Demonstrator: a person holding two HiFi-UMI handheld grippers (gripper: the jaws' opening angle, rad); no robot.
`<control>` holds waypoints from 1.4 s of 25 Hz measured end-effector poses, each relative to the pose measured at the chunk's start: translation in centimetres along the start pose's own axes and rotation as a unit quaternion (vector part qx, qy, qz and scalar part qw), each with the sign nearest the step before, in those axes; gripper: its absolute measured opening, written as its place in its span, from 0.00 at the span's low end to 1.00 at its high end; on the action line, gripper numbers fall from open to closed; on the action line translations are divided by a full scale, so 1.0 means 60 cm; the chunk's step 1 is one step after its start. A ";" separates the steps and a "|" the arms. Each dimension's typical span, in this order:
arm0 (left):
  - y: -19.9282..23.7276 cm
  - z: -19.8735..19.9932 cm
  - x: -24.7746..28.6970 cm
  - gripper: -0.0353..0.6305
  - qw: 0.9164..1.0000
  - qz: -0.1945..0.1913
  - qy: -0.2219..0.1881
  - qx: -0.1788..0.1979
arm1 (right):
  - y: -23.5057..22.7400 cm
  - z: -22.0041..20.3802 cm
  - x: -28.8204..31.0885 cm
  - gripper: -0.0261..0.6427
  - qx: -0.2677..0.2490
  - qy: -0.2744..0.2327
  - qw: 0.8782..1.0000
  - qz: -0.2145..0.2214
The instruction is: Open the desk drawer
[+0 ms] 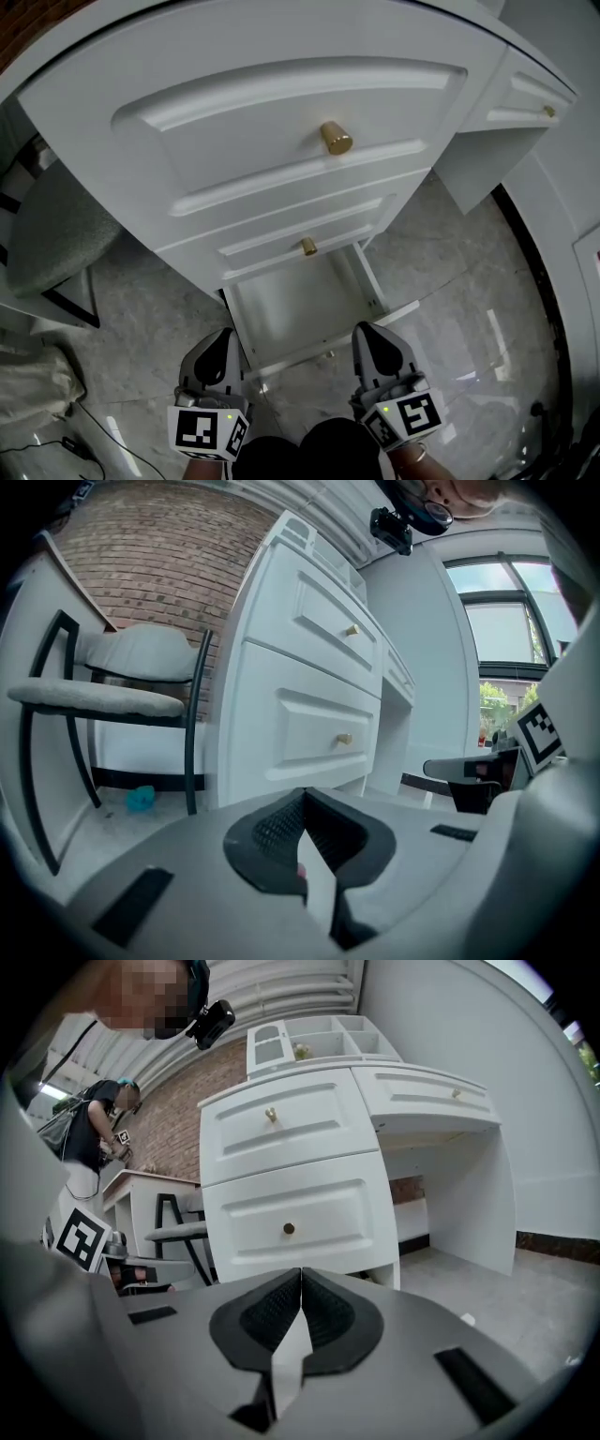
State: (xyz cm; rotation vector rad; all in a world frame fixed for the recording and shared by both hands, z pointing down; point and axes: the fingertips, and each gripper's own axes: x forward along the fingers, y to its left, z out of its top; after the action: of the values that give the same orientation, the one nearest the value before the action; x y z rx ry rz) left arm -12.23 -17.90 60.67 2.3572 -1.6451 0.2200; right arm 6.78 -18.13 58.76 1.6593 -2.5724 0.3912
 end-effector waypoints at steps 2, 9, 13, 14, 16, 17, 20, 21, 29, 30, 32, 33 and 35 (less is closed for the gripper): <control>0.003 0.006 0.005 0.07 1.000 0.004 -0.006 0.002 | -0.003 0.012 0.006 0.05 0.003 -0.012 1.000 -0.002; 0.007 0.030 0.009 0.07 1.000 0.010 -0.021 0.003 | 0.000 0.040 0.011 0.05 0.005 -0.036 0.999 0.006; 0.010 0.043 0.009 0.06 0.999 0.012 -0.031 0.002 | -0.001 0.046 0.018 0.05 -0.008 -0.036 0.999 0.007; 0.011 0.046 0.009 0.07 0.999 0.013 -0.033 0.002 | -0.002 0.048 0.020 0.05 -0.012 -0.038 0.999 0.008; 0.012 0.051 0.008 0.07 0.999 0.013 -0.036 0.003 | -0.003 0.053 0.026 0.05 -0.016 -0.043 0.999 0.010; 0.013 0.053 0.008 0.07 0.999 0.014 -0.037 0.004 | -0.004 0.055 0.028 0.05 -0.018 -0.044 0.999 0.010; 0.015 0.053 0.012 0.07 0.999 0.015 -0.038 0.003 | -0.006 0.062 0.031 0.05 -0.022 -0.045 0.999 0.006; 0.015 0.052 0.013 0.07 0.999 0.015 -0.038 0.003 | -0.008 0.062 0.030 0.05 -0.022 -0.044 0.999 0.004; 0.018 0.050 0.013 0.07 0.999 0.017 -0.042 0.000 | -0.020 0.053 0.018 0.05 -0.027 -0.038 0.999 -0.004; 0.018 0.050 0.012 0.06 0.999 0.018 -0.042 0.001 | -0.020 0.052 0.017 0.04 -0.027 -0.038 0.999 -0.004; 0.017 0.051 0.010 0.07 0.999 0.018 -0.043 0.002 | -0.019 0.052 0.015 0.05 -0.029 -0.037 0.999 -0.003; 0.016 0.053 0.009 0.07 0.999 0.018 -0.043 0.003 | -0.018 0.053 0.014 0.05 -0.030 -0.037 0.999 -0.002; 0.015 0.056 0.005 0.06 0.999 0.020 -0.043 0.005 | -0.016 0.056 0.012 0.05 -0.032 -0.037 0.999 0.000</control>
State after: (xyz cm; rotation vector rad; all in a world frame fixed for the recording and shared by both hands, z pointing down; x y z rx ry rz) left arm -13.07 -19.44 57.64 2.3730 -1.7356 0.1354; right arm 7.63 -19.97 55.85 1.6828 -2.6073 0.2496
